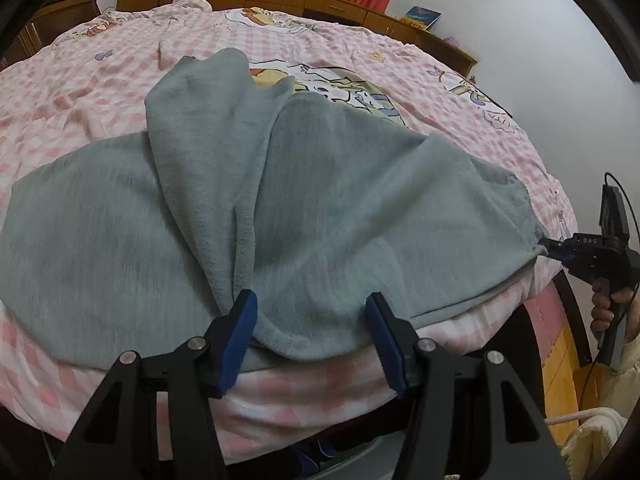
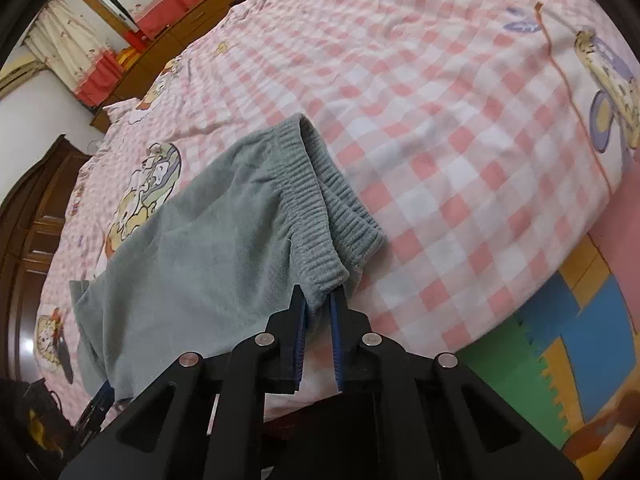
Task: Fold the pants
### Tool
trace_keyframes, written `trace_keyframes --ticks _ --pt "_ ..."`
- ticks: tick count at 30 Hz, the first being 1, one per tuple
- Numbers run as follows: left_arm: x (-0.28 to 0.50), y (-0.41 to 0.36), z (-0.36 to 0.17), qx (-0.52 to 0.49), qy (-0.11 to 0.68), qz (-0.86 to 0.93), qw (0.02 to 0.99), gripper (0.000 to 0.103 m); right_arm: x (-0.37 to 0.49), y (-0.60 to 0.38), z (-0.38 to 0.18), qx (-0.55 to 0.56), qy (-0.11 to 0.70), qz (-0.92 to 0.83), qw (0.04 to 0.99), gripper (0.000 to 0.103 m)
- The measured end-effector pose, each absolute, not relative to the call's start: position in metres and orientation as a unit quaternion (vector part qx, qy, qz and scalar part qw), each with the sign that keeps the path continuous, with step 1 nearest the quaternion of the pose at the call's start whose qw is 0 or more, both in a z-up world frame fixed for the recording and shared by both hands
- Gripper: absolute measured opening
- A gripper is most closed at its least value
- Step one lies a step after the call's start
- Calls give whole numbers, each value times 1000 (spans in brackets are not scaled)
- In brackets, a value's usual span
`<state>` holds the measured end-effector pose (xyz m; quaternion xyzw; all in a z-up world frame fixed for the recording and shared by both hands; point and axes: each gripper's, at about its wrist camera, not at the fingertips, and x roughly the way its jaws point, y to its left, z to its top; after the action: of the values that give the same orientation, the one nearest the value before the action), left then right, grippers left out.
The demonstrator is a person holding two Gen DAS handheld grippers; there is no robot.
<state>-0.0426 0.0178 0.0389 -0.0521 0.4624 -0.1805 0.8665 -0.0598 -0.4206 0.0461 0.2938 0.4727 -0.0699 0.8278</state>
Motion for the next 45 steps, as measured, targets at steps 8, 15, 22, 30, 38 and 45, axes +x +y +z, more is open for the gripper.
trace_keyframes --ticks 8,15,22,30,38,45 --pt "-45 18 40 -63 467 -183 863 59 -69 -422 85 229 413 -92 876 7" --pt "-49 11 37 -40 471 -180 863 60 -60 -430 29 218 470 -93 850 9" --pt "-50 24 54 -46 463 -174 868 60 -62 -420 40 156 470 -109 862 20" --pt "-30 54 80 -66 431 -121 892 60 -71 -360 95 51 421 -72 903 34" --pt "18 36 95 -59 416 -117 900 60 -33 -277 66 39 463 44 884 34" --pt "53 41 78 -64 431 -75 897 60 -19 -236 34 32 491 81 867 34"
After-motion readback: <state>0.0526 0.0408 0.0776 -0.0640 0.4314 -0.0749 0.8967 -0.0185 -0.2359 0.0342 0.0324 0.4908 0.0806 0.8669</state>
